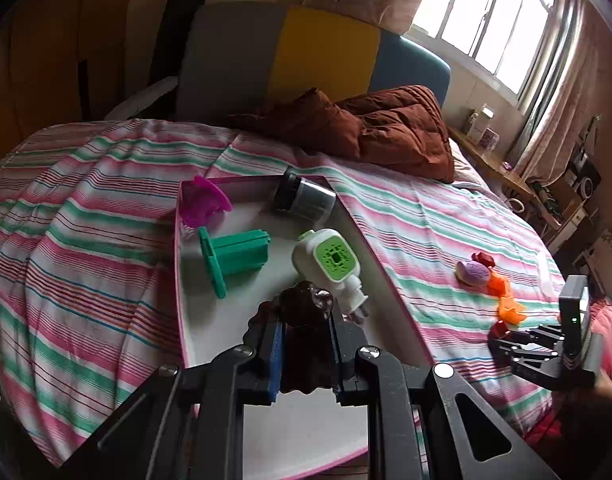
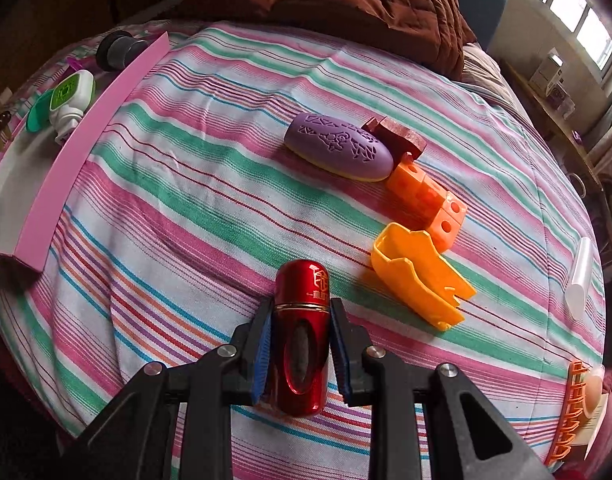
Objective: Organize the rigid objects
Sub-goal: 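Carry the brown pumpkin into the tray and open the left gripper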
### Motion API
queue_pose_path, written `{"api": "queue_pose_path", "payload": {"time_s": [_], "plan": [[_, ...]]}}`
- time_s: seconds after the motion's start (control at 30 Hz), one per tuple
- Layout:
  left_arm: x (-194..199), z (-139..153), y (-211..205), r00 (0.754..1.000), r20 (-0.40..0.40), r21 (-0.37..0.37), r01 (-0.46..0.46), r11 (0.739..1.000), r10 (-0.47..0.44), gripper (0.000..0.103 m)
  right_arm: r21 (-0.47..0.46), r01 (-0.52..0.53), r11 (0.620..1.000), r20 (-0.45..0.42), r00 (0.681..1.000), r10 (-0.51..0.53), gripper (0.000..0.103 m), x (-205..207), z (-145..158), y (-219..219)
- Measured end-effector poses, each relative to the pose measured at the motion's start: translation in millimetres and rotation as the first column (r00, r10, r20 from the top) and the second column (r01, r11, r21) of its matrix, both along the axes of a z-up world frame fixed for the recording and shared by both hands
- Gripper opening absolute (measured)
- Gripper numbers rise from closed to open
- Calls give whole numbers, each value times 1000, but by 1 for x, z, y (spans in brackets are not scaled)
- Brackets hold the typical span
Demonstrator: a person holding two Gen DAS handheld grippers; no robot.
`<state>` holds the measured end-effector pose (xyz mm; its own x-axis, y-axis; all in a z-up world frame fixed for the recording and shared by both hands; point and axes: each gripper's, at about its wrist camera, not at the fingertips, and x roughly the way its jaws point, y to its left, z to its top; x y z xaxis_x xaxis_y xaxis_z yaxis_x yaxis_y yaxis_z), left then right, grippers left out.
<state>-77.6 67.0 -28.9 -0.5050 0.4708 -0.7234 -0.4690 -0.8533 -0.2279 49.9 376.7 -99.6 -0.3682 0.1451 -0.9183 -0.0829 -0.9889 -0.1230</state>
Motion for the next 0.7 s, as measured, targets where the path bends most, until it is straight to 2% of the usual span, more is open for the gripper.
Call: {"api": "queue_pose_path", "payload": {"time_s": [0.2,0.37,0.6,0.67,0.7], "plan": [[-29,-29,8,1000,-8,-117,-25,993,24,19,0,-1,1000,-1,1000,1,26,-1,-1,1],[-44,-31,10,997,-61,-163,-49,985,39,18,2,-2,1000,-1,1000,2,26,-2,-1,-1],[-45,-30,1,997,-29,-121,-69,990,65,20,3,-2,1000,-2,1000,2,26,0,0,-3],[-42,-29,-1,997,-30,-116,-75,990,72,26,5,-2,1000,-2,1000,2,26,4,2,-8],[-39,-28,-2,997,-37,-112,-77,991,73,33,6,-3,1000,-2,1000,3,26,3,2,-8]]}}
